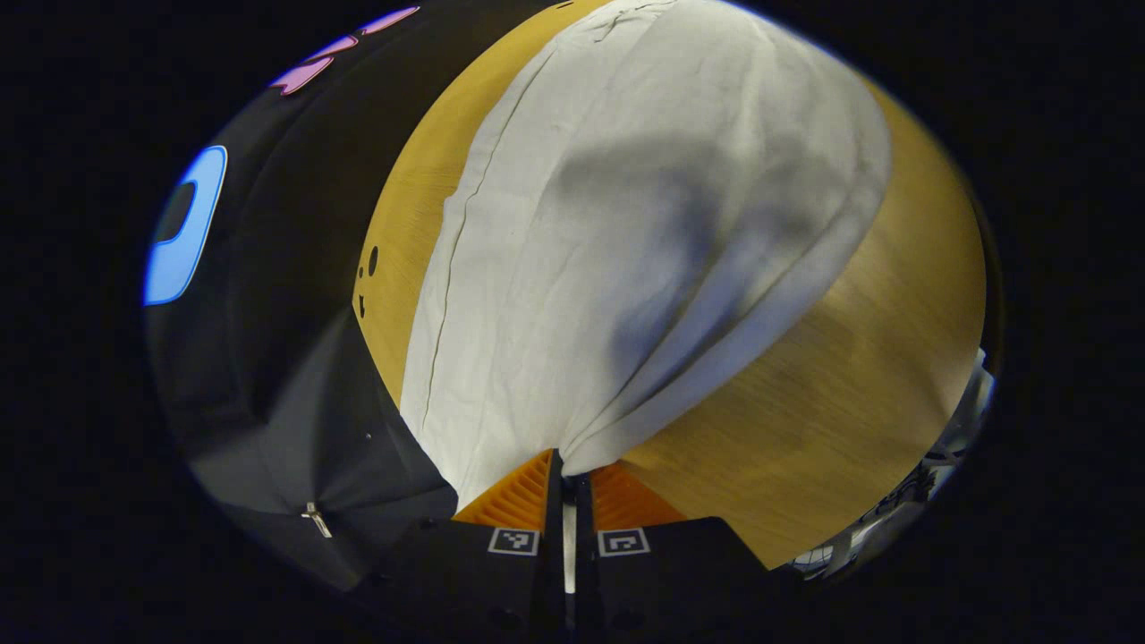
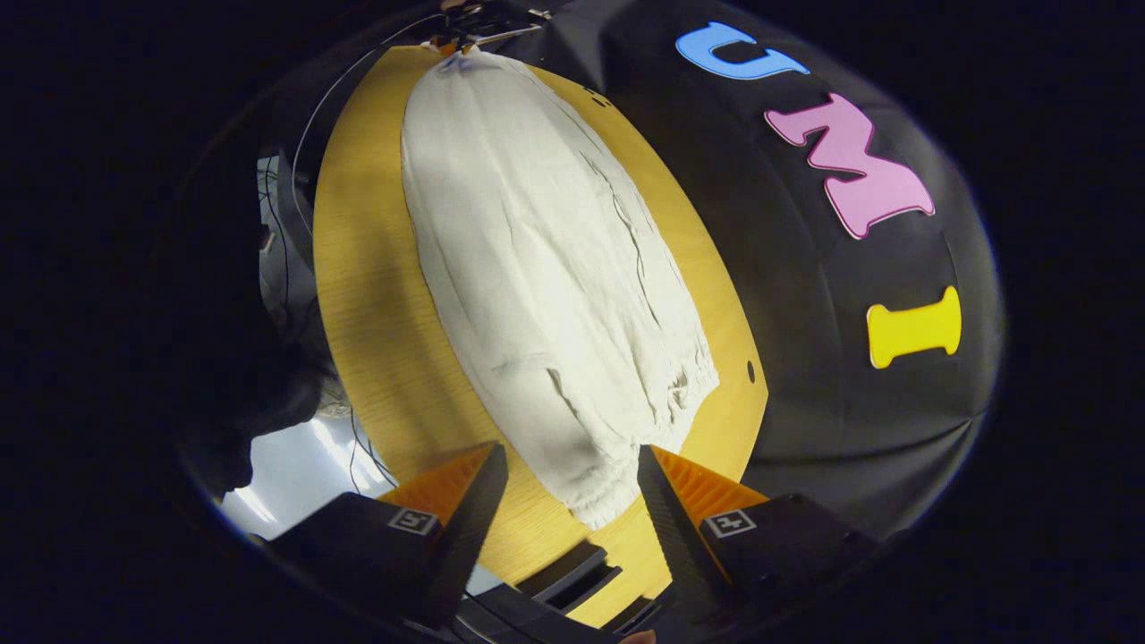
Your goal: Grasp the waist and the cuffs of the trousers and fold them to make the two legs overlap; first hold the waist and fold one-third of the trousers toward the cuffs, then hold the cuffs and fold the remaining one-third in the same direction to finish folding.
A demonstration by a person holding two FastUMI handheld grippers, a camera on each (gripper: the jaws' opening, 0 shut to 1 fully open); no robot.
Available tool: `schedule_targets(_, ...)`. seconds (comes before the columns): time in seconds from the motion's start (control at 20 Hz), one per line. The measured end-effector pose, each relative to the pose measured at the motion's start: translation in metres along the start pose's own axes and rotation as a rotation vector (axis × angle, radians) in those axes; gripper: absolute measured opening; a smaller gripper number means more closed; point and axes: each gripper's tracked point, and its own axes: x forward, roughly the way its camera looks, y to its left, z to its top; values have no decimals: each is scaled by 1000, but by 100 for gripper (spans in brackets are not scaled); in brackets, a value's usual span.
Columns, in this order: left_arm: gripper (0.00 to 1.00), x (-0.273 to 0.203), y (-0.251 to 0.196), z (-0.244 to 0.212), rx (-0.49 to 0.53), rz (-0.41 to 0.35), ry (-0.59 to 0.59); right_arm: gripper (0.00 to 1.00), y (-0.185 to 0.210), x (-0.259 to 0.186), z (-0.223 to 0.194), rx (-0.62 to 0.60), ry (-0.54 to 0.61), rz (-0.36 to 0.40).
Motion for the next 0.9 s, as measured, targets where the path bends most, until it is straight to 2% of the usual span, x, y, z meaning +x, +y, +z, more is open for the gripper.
schedule_targets(0.05,10,0,-1,1,-2,2,3,89,-5,5,2,-26,-9,-10)
schedule_targets(0.2,10,0,-1,2,19,17,-17,87,-17,22,8,-89,-9,-43)
schedule_targets(0.4,9,0,-1,3,43,37,-79,78,-24,42,8,-63,65,-92)
schedule_targets(0.45,10,1,-1,4,54,41,-98,69,-27,45,9,-57,88,-121)
schedule_targets(0.55,9,-1,-2,3,76,44,-136,58,-27,55,9,-78,131,-159)
schedule_targets(0.6,10,-2,-3,3,78,44,-153,49,-20,59,8,-91,159,-147)
schedule_targets(0.65,10,-2,-4,3,74,44,-168,43,-11,62,4,-98,189,-122)
schedule_targets(0.7,10,-4,-5,3,68,47,-183,11,-12,62,3,-108,202,-119)
schedule_targets(0.9,7,-4,-3,1,50,59,-223,5,-7,45,7,12,245,-47)
